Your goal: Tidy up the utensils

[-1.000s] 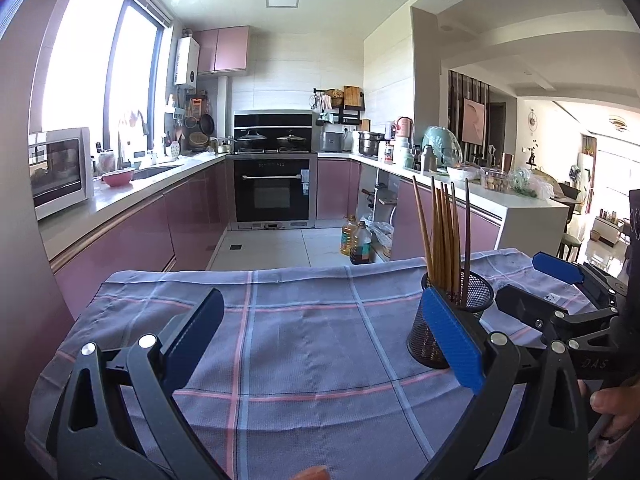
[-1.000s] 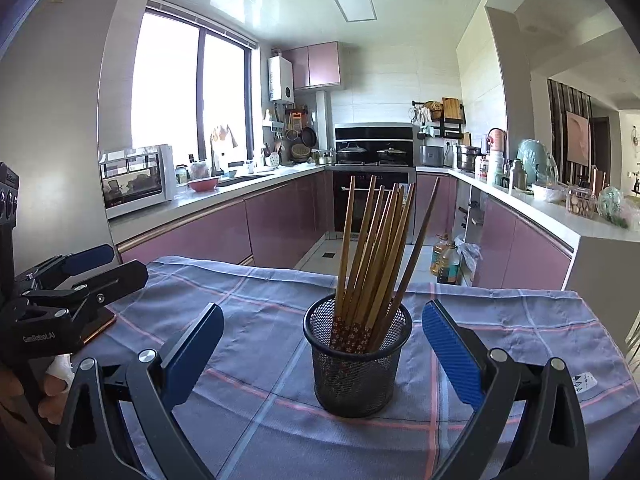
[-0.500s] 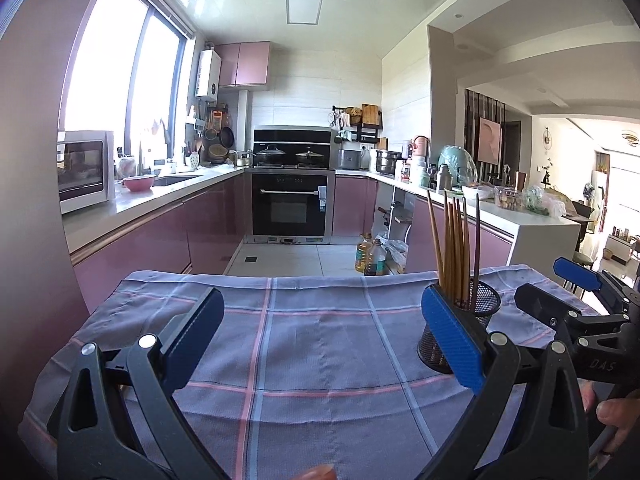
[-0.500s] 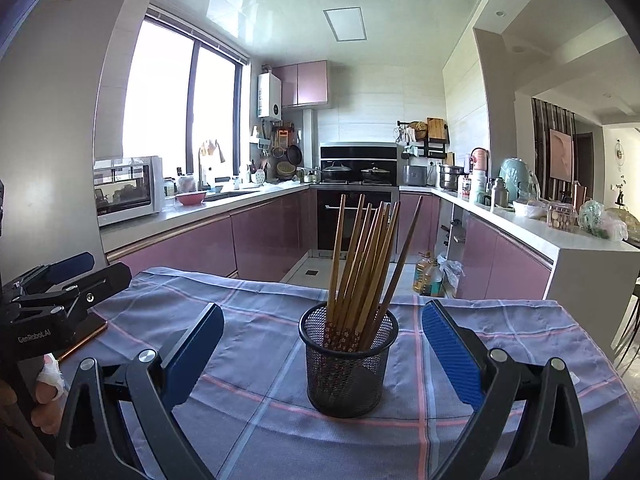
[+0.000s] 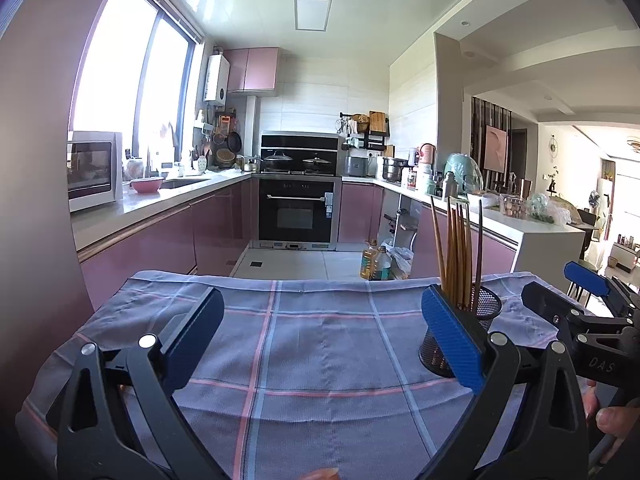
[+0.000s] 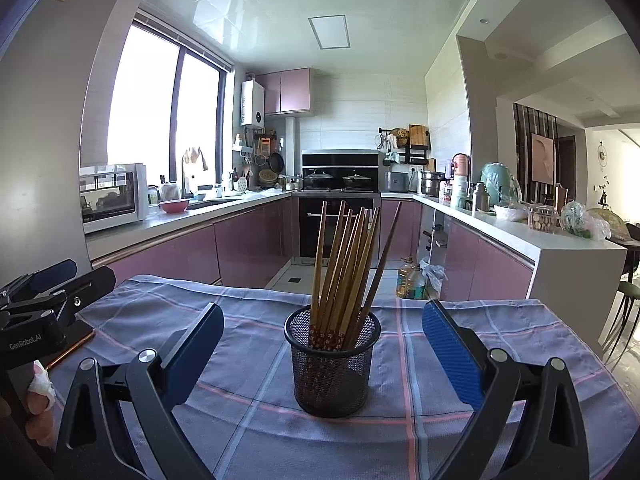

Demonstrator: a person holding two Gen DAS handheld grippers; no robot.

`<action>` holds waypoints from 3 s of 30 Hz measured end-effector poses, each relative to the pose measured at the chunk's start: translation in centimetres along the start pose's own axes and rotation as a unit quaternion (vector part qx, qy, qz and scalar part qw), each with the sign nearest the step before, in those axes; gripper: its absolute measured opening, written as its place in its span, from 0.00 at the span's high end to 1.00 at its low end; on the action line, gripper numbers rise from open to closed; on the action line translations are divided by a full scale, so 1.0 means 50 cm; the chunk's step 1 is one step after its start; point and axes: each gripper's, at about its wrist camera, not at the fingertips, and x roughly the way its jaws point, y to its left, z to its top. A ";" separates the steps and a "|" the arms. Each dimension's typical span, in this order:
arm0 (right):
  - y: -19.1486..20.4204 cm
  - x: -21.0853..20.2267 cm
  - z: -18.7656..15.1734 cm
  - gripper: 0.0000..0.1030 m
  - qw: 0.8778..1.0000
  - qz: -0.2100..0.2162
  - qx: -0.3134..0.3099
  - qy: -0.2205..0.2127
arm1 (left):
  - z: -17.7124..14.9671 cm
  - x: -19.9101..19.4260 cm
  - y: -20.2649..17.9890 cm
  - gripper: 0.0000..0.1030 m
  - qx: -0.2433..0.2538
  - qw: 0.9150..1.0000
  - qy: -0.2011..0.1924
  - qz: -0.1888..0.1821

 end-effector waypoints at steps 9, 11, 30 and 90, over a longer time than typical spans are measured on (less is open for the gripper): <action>-0.001 -0.003 -0.001 0.07 1.000 -0.011 0.003 -0.004 | -0.003 0.003 -0.006 0.06 -0.003 1.000 0.002 0.004; -0.002 -0.006 -0.001 0.07 1.000 -0.014 0.004 -0.006 | -0.006 0.003 -0.009 0.06 -0.003 1.000 0.005 0.003; -0.001 -0.014 -0.004 0.07 1.000 -0.025 0.004 -0.013 | -0.013 0.009 -0.020 0.06 0.002 1.000 0.014 -0.003; -0.008 -0.016 -0.005 0.07 0.999 -0.029 0.011 -0.012 | -0.016 0.009 -0.035 0.06 0.004 1.000 0.018 -0.007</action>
